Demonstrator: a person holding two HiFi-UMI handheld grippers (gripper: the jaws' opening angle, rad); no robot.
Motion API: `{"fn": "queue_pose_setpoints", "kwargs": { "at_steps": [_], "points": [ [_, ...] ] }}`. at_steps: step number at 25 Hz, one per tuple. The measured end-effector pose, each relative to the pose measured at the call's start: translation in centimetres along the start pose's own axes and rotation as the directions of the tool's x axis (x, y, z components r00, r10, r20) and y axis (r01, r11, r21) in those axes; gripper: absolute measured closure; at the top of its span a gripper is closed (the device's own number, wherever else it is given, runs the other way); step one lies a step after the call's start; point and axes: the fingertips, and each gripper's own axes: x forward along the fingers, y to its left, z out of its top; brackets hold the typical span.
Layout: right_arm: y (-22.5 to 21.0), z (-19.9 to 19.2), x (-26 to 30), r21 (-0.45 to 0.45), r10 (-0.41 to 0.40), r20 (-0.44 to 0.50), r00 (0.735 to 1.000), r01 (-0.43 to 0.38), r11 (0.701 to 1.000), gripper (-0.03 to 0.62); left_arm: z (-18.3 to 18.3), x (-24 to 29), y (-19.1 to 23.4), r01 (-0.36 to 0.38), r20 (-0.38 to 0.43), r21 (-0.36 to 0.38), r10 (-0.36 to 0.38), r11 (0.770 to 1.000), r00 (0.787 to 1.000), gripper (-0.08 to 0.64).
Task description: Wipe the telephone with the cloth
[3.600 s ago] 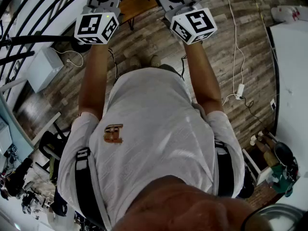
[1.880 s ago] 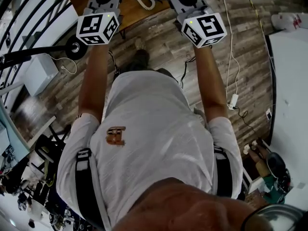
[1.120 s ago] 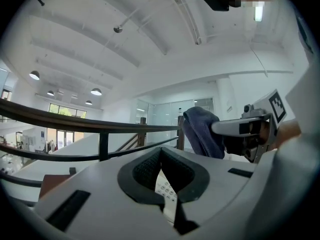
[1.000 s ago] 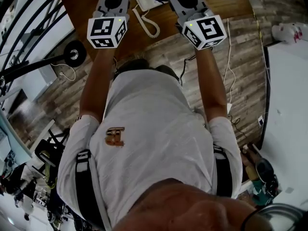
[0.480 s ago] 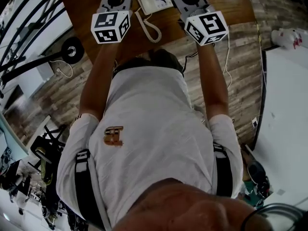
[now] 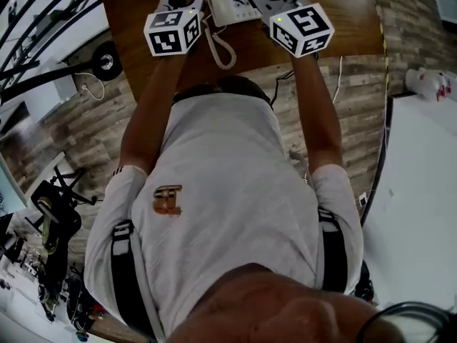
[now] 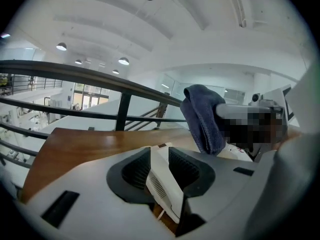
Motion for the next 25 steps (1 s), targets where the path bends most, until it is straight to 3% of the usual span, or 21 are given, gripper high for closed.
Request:
{"fn": "queue_pose_setpoints", "kwargs": {
  "at_steps": [4, 11, 19, 25],
  "points": [
    [-1.0, -0.8, 2.0, 0.025, 0.11, -0.054, 0.993, -0.108, 0.994, 0.532, -0.9, 1.9, 0.3, -0.037, -0.06, -0.048, 0.034, 0.998, 0.998, 0.437],
    [-1.3, -3.3, 4.6, 0.047, 0.279, -0.187, 0.942, -0.275, 0.96, 0.532, -2.6, 3.5, 1.2, -0.096, -0.142, -0.112, 0.08, 0.989, 0.987, 0.434],
    [-2.4, -6.1, 6.5, 0.106, 0.357, -0.303, 0.884, -0.341, 0.934, 0.532, -4.8, 4.7, 1.2, -0.099, -0.227, -0.152, 0.063, 0.983, 0.972, 0.433],
    [-2.9, -8.9, 8.0, 0.158, 0.364, -0.378, 0.851, -0.328, 0.931, 0.532, -5.9, 5.5, 1.5, -0.08, -0.248, -0.196, 0.029, 0.977, 0.968, 0.433]
  ]
}}
